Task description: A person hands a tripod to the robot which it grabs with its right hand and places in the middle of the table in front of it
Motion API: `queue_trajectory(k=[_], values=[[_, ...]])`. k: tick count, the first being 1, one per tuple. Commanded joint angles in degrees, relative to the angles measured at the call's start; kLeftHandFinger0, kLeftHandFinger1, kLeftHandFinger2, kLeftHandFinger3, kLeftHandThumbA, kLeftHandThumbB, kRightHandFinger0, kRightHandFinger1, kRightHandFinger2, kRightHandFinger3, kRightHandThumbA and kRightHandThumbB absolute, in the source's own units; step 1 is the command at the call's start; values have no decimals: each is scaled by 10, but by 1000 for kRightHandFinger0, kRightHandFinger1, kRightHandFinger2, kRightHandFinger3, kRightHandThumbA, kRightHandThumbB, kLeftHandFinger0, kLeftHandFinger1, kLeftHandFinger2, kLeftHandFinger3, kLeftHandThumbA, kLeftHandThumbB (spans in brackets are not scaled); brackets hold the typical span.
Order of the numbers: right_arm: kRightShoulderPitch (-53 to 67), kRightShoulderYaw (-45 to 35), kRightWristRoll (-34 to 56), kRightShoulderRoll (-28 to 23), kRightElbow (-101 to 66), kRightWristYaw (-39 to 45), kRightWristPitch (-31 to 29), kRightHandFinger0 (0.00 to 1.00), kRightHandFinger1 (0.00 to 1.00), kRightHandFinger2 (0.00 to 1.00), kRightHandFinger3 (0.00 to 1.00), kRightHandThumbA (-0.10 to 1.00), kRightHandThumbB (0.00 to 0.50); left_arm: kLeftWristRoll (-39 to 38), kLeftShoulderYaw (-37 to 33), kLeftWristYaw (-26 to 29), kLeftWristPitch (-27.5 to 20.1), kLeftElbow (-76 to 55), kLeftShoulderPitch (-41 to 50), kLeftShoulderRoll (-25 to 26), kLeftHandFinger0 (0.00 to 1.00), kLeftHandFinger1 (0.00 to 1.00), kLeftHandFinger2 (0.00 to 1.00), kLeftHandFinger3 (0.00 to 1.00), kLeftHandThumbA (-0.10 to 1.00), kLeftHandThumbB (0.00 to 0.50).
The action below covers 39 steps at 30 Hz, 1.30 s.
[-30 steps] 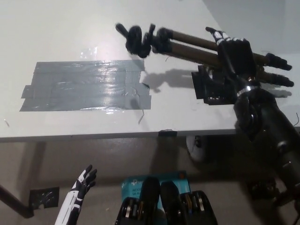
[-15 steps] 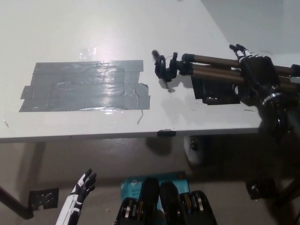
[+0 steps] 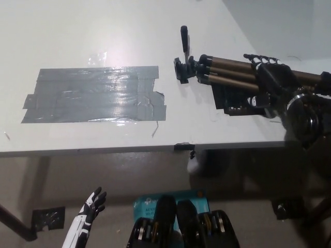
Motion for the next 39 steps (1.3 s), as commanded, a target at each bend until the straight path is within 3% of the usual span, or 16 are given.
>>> queue_trajectory(k=[1,4,8,12,16,20,26,27,30,31,32,33,34,39], values=[[-131,-73,273,-98,-201,377,128,1000,1000,1000,1000,738,500,-9,5,-5,-22,-20,-7,7,1000,1000,1000,1000,1000,244],[-138,-117,378,-111,-235,442,189,1000,1000,1000,1000,679,500,-6,5,-5,-20,-21,-7,8,1000,1000,1000,1000,1000,248],[-135,-164,443,-120,-298,434,225,1000,1000,1000,1000,713,500,-7,5,-6,-21,-16,-12,8,1000,1000,1000,1000,1000,242],[-124,-205,436,-113,-384,346,221,1000,1000,1000,1000,731,500,1,6,0,-27,-12,-10,8,1000,1000,1000,1000,1000,242],[-97,-187,324,-140,-508,291,199,1000,1000,1000,1000,857,500,2,7,2,-25,-10,-11,7,1000,1000,1000,1000,1000,241],[-65,-202,298,-151,-636,268,211,1000,1000,1000,1000,859,500,3,6,1,-23,-12,-16,7,1000,1000,1000,1000,1000,242],[-24,-244,379,-169,-784,272,288,1000,1000,1000,1000,917,486,0,7,-1,-18,-18,-12,9,1000,1000,1000,1000,1000,243],[-16,-252,399,-170,-798,267,290,1000,1000,1000,1000,879,459,0,7,-1,-18,-18,-13,9,1000,1000,1000,1000,1000,244],[44,-285,449,-181,-896,233,290,1000,1000,1000,1000,907,420,7,5,0,-17,-11,-31,8,1000,1000,1000,1000,1000,253],[76,-296,480,-180,-938,208,290,1000,1000,1000,1000,827,405,7,5,0,-15,-9,-35,7,1000,1000,1000,1000,1000,255],[87,-299,492,-181,-951,199,290,1000,1000,1000,1000,822,405,7,5,0,-15,-9,-34,7,1000,1000,1000,1000,1000,255],[115,-304,520,-187,-975,187,290,1000,1000,1000,1000,701,367,3,5,-1,-9,-16,-30,6,1000,1000,1000,1000,1000,264],[145,-309,539,-195,-990,182,279,1000,1000,1000,1000,659,345,3,5,-1,-8,-20,-29,6,1000,1000,1000,1000,1000,258],[284,-302,545,-200,-992,161,171,1000,1000,1000,1000,579,327,-1,5,-6,-8,-17,-38,9,1000,1000,1000,1000,1000,247]])
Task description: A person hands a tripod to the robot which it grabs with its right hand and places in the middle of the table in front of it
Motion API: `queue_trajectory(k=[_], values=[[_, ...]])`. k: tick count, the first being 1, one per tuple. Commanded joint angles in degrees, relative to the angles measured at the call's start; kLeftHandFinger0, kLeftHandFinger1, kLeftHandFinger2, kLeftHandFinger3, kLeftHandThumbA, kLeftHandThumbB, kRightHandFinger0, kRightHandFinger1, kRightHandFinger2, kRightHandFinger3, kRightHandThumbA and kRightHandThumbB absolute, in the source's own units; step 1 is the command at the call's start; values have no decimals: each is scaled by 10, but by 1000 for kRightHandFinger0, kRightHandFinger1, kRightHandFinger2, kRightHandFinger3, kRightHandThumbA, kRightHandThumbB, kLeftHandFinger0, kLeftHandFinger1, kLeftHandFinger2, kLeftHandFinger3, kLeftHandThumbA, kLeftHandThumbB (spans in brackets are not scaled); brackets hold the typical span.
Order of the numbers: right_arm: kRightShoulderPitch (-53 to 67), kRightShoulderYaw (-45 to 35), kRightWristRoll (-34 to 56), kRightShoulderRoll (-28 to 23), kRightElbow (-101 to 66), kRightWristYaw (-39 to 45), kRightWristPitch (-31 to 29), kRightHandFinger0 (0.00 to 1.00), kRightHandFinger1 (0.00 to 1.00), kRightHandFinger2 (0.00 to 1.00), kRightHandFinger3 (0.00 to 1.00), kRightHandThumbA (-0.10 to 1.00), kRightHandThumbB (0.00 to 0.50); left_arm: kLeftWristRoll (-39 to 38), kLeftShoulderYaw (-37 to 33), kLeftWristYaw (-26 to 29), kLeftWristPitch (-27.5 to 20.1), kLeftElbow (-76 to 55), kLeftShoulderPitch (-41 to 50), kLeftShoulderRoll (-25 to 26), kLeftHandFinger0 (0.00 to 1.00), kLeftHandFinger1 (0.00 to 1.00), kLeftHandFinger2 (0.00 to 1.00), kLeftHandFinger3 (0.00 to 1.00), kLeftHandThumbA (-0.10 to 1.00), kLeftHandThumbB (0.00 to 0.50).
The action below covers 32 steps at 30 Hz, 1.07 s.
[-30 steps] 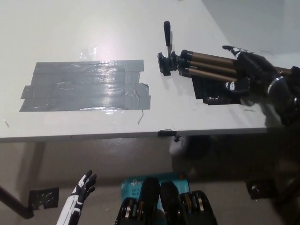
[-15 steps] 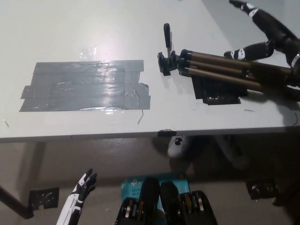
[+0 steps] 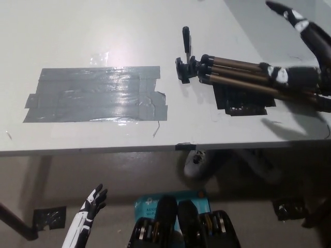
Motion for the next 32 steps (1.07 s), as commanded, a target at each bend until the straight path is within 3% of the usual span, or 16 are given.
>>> queue_trajectory(k=[1,4,7,10,11,14,15,16,19,29,32], values=[[152,-130,285,-116,-416,-39,-1,1000,1000,1000,1000,578,317,-5,4,-6,-9,-28,-23,9,1000,1000,1000,1000,1000,247],[217,-114,265,-82,-416,-54,-28,1000,1000,1000,1000,607,303,1,4,-2,-13,-25,-25,6,1000,1000,1000,1000,1000,251],[286,-77,245,-3,-416,-69,-23,1000,1000,1000,1000,578,255,-2,5,0,-24,-28,-16,4,1000,1000,1000,1000,1000,242],[315,-51,198,64,-399,-69,2,1000,1000,1000,1000,684,225,-5,8,4,-28,-30,-24,0,1000,1000,1000,1000,1000,238],[333,-38,176,99,-357,-75,-12,1000,1000,1000,1000,752,208,-8,11,6,-28,-39,-23,-1,1000,1000,1000,1000,1000,239],[362,-28,164,178,-265,-101,-49,1000,1000,1000,1000,754,154,-12,14,6,-20,-58,-16,0,1000,1000,1000,1000,1000,251],[367,-33,170,208,-230,-116,-62,1000,1000,1000,1000,708,139,-10,15,6,-20,-61,-17,0,1000,1000,1000,1000,1000,255],[377,-43,180,258,-171,-134,-82,1000,1000,1000,1000,720,120,-9,16,7,-19,-64,-17,0,1000,1000,1000,1000,1000,260],[395,-45,164,324,-51,-146,-125,1000,1000,1000,1000,774,57,-2,15,11,-21,-72,-11,-3,1000,1000,1000,1000,1000,256],[388,-71,184,331,79,-116,-121,1000,1000,1000,1000,826,38,8,18,17,-24,-78,-5,-9,1000,1000,1000,1000,1000,239],[398,-65,178,330,75,-117,-123,1000,1000,1000,1000,793,65,12,21,22,-28,-65,1,-10,1000,1000,1000,1000,1000,234]])
